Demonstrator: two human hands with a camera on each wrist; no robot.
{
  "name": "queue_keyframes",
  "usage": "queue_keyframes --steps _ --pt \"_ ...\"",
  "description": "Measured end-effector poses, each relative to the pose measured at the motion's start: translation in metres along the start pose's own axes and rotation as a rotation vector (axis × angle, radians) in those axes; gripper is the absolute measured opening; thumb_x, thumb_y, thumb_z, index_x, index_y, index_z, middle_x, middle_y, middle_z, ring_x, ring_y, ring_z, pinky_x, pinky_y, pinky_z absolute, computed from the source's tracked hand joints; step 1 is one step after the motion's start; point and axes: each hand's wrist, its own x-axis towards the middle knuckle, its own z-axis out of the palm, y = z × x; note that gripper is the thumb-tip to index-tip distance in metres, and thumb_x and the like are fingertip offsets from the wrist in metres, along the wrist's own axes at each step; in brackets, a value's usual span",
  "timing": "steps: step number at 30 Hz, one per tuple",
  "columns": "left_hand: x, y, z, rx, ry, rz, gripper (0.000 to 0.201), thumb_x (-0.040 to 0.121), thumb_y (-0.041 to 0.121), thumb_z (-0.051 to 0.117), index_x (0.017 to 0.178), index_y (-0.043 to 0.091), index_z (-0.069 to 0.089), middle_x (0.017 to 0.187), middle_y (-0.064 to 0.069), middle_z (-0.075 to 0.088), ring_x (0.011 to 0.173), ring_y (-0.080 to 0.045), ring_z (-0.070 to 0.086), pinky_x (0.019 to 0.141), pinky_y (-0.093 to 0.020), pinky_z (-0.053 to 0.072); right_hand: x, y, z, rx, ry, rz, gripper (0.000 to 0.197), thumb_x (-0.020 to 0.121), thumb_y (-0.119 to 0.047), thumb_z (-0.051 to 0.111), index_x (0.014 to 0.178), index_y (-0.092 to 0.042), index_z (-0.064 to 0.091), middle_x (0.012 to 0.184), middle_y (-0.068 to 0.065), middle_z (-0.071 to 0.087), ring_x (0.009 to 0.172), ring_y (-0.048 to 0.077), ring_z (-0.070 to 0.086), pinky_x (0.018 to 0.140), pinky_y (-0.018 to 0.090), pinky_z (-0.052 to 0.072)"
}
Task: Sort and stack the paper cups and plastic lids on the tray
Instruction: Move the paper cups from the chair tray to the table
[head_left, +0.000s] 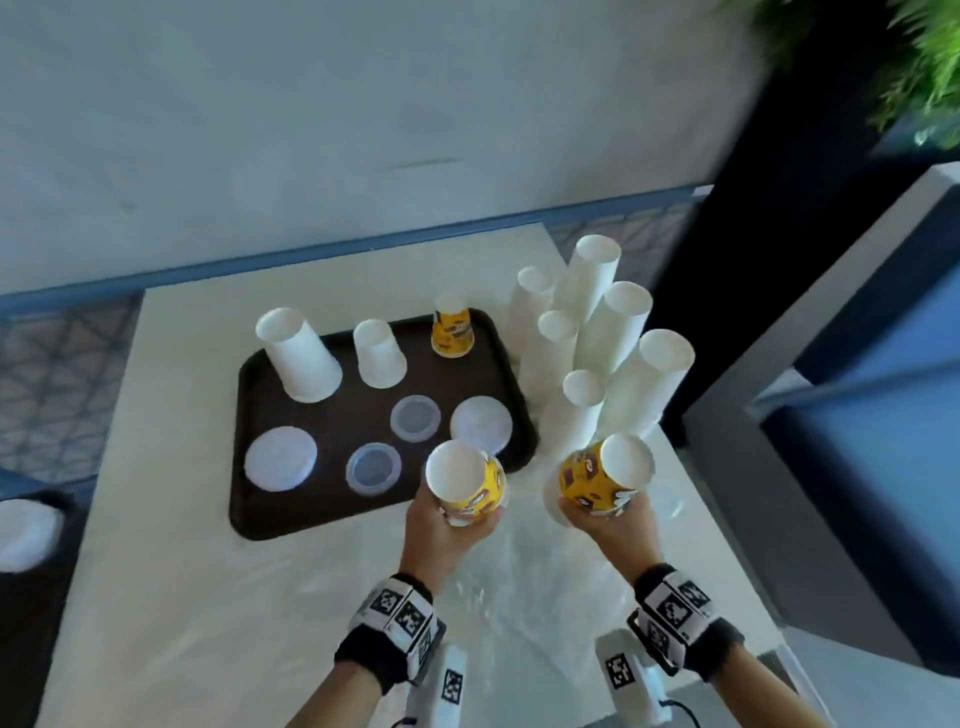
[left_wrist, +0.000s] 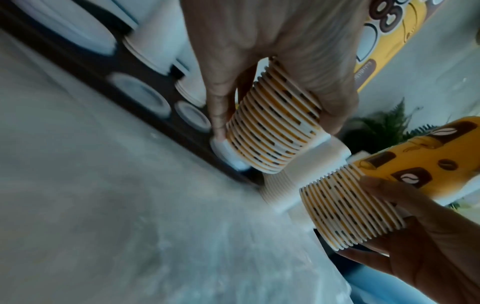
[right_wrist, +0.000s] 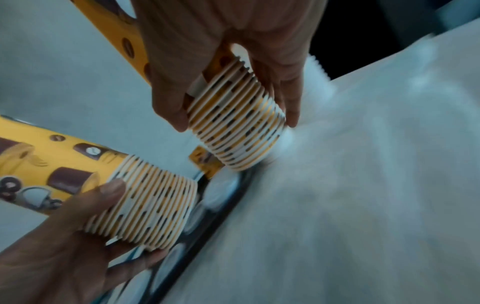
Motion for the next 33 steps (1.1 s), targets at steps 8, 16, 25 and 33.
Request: queue_keyframes --steps 8,16,25,33 --pt "0.007 0.003 0.107 -0.015 -0.117 -0.077 0.069 0.057 0.011 0.087 0.114 0.024 0.050 0.103 0.012 0.063 0.088 0.016 0.058 0.078 -0.002 0.044 0.053 0.031 -0.066 0.012 0.145 0.032 0.080 0.047 -0.041 0.080 0.118 -0.016 0.053 0.099 -0.002 0.064 0.090 0.016 0.059 0.075 0.023 0.042" --pt "0.013 0.000 0.150 -0.014 -0.059 -0.075 0.076 0.049 0.041 0.082 0.117 0.035 0.047 0.117 0.007 0.062 0.105 -0.003 0.060 0.092 -0.024 0.049 0.075 0.050 -0.065 -0.009 0.134 0.053 0.063 0.060 -0.017 0.086 0.113 -0.016 0.052 0.095 -0.002 0.064 0.094 0.020 0.062 0.083 0.033 0.050" --pt "0.014 -0.005 0.157 0.104 -0.033 -0.054 0.079 0.051 0.034 0.081 0.116 0.043 0.036 0.126 0.003 0.053 0.111 -0.011 0.055 0.094 -0.024 0.044 0.077 0.055 -0.060 -0.022 0.085 0.047 0.074 0.059 -0.018 0.087 0.121 -0.018 0.047 0.103 -0.001 0.064 0.098 0.020 0.061 0.089 0.036 0.050" --pt "0.004 -0.012 0.134 0.206 -0.146 -0.082 0.085 0.065 0.016 0.082 0.135 0.015 0.033 0.134 -0.004 0.048 0.124 -0.020 0.047 0.100 -0.028 0.039 0.063 0.061 -0.074 -0.030 -0.007 0.074 0.103 0.064 -0.023 0.084 0.142 -0.025 0.017 0.138 0.007 0.046 0.123 0.023 0.049 0.102 0.041 0.041"
